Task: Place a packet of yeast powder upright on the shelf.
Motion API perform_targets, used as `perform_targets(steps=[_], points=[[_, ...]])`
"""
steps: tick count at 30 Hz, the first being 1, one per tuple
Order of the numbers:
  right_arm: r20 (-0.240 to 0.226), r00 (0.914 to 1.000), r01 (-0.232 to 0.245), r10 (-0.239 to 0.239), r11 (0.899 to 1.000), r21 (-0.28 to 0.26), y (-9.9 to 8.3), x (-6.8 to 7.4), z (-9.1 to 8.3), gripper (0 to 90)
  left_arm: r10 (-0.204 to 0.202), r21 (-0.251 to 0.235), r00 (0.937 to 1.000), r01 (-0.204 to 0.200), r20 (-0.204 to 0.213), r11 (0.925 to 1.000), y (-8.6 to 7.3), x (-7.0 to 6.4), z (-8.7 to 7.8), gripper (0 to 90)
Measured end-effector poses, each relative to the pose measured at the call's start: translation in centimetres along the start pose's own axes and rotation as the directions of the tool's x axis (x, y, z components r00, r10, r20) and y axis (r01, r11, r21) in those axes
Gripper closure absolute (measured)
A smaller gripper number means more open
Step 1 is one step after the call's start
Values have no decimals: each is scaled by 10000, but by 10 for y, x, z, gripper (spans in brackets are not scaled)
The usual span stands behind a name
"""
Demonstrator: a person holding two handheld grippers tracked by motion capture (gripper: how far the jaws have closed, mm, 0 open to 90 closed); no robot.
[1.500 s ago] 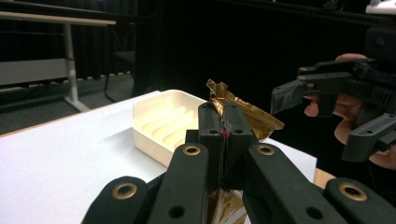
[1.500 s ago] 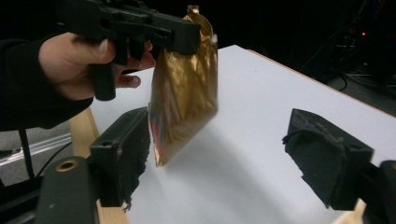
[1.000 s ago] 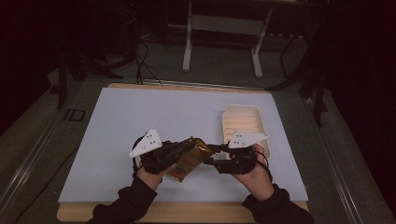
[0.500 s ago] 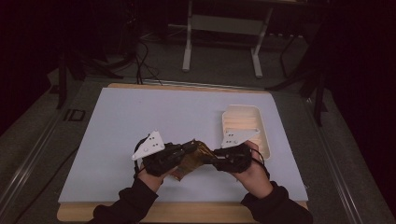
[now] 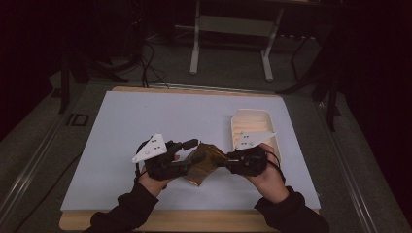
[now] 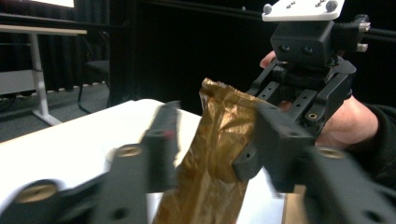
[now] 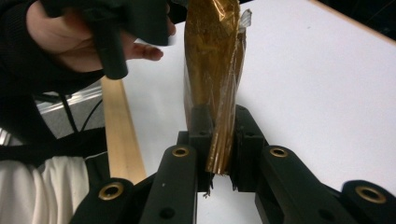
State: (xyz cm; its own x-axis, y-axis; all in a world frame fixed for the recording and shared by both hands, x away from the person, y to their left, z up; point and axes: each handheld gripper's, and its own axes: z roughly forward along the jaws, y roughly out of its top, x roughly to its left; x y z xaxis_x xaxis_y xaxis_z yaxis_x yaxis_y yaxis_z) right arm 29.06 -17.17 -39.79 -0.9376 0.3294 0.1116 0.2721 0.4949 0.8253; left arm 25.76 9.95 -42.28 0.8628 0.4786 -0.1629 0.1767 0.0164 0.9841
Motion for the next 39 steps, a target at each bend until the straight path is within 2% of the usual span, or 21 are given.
perform_targets(steps=[1,3,4,6,9,11,12,17,25,29,31,33,37,39], points=[[27,10000,31,-31,10000,-18,1,-1,-2,819,46,-51,10000,-46,-64,10000,0,0,-1,394],[106,9999,78,-77,9999,-96,4,-2,-6,820,223,39,9995,-222,-244,9997,1,0,-2,255],[152,9998,117,-115,9998,-149,6,-3,-8,820,130,87,9995,-127,-304,9999,1,1,-3,208],[253,9995,214,-208,9994,-258,10,-4,-14,820,-1,196,9996,7,-295,9998,2,4,-6,151],[383,9988,309,-293,9986,-423,15,-5,-22,821,14,299,9990,-1,-452,9996,3,6,-9,89],[479,9982,378,-353,9980,-512,17,-6,-27,821,-39,460,9987,63,-517,9989,3,7,-11,78],[780,9959,517,-461,9960,-723,23,-10,-42,822,-314,625,9984,344,-475,9975,0,10,-15,76],[1302,9898,709,-583,9931,-936,27,-19,-66,823,-324,1159,9984,376,-466,9926,-11,14,-23,64],[1948,9791,823,-592,9902,-1129,20,-42,-108,824,-435,1306,9972,511,-604,9901,-20,20,-37,56],[2138,9738,1040,-778,9880,-1142,16,-50,-120,824,-613,1266,9957,698,-700,9895,-25,23,-43,56],[2429,9627,1449,-1188,9851,-925,11,-55,-129,824,-640,1279,9953,730,-733,9891,-27,23,-44,56],[2430,9592,1671,-1447,9831,-742,8,-58,-134,824,-680,1255,9954,761,-676,9892,-28,23,-46,56],[2263,9616,1667,-1554,9855,-316,2,-65,-139,825,-562,1294,9961,647,-687,9895,-28,23,-47,56],[2161,9651,1520,-1476,9884,-39,-1,-69,-140,825,-559,1273,9964,637,-638,9898,-29,23,-47,55]])
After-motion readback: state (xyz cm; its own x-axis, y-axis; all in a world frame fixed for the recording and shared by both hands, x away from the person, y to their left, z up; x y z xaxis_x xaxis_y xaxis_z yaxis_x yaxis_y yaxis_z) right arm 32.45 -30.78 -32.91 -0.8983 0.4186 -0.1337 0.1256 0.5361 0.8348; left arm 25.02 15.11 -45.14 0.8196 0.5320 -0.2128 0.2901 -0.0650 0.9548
